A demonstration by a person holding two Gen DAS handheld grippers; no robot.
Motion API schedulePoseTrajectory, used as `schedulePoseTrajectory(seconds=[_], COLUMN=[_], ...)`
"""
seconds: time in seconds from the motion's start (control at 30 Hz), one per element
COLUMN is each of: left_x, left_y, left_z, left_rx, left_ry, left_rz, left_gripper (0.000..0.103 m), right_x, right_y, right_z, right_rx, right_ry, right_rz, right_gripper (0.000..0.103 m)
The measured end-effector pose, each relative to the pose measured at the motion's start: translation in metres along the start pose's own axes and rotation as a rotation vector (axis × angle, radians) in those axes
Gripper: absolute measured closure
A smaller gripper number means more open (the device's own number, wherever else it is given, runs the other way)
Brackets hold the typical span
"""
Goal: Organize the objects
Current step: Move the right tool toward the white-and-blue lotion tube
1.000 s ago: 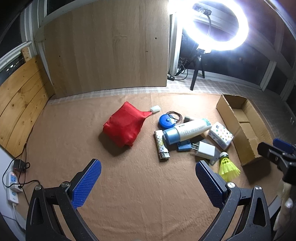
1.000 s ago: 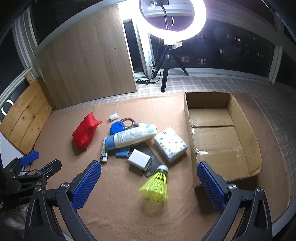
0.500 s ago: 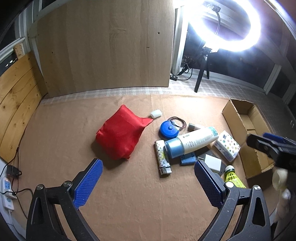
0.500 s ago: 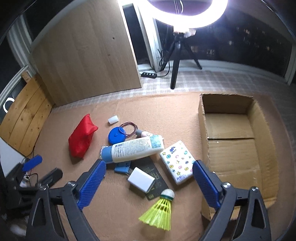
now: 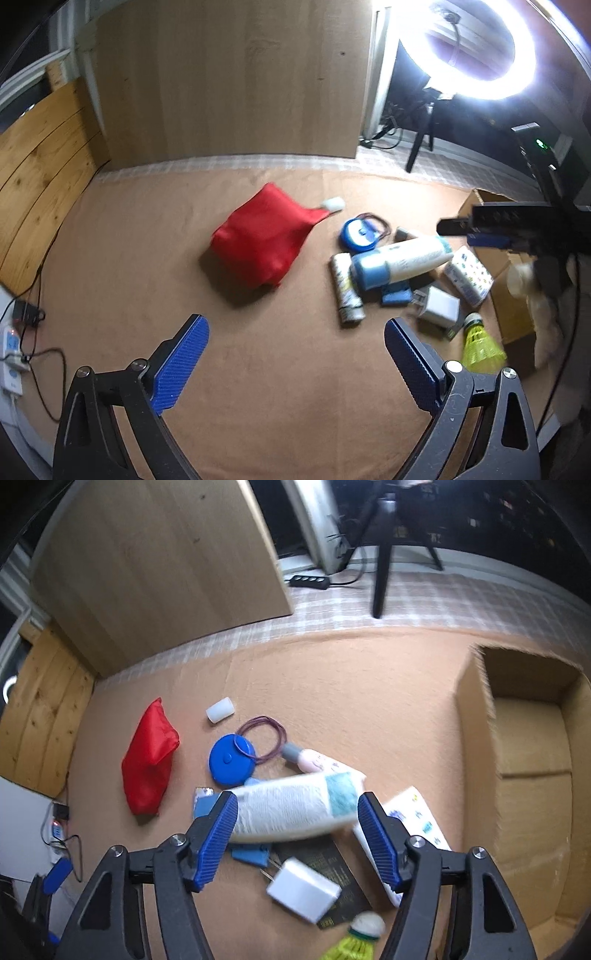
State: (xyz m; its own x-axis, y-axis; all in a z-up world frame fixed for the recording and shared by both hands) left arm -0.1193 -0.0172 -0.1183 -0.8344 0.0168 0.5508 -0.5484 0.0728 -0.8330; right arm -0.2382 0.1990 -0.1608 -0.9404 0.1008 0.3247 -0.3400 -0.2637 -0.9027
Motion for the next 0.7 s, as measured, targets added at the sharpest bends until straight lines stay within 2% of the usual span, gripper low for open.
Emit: schedulePoseTrajectory(seconds=[0.17,0.43,0.7], left_x=[-0.021,-0.039,-0.044], left_y=[-0.003,-0.013,-0.016], left_z=[0.023,0.048,0.054], left_rx=[0.012,0.040,0.031], left_ry=[-0.050,-0.090,-0.098], left_rz=[0.017,0.017,0.019], left_gripper=[0.005,0.005,0.005], right_x=[0.010,0.021,-0.022], right_y=[0.023,0.050,0.051], right_z=[0.018,0.020,0.023], right_rx=[-0.011,-0.114,0.038], right_ry=[-0.048,-0.093,0.013], right_rz=[0.052,0.126,0.232], right_gripper=[0.056,0.056,0.056])
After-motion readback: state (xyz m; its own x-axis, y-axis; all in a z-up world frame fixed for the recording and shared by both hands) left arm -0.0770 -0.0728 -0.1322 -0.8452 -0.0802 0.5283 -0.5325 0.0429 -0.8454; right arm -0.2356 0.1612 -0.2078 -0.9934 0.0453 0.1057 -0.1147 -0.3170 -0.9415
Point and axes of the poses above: each gripper's, at about its wrist camera, not at the fingertips, and y roughly the way its jaws point, z to its left, x to its top, the point moved 5 cm from there along y, roughly the way its jaws point, and after that the axes turned 1 degree about z, right-handed, at the moved point
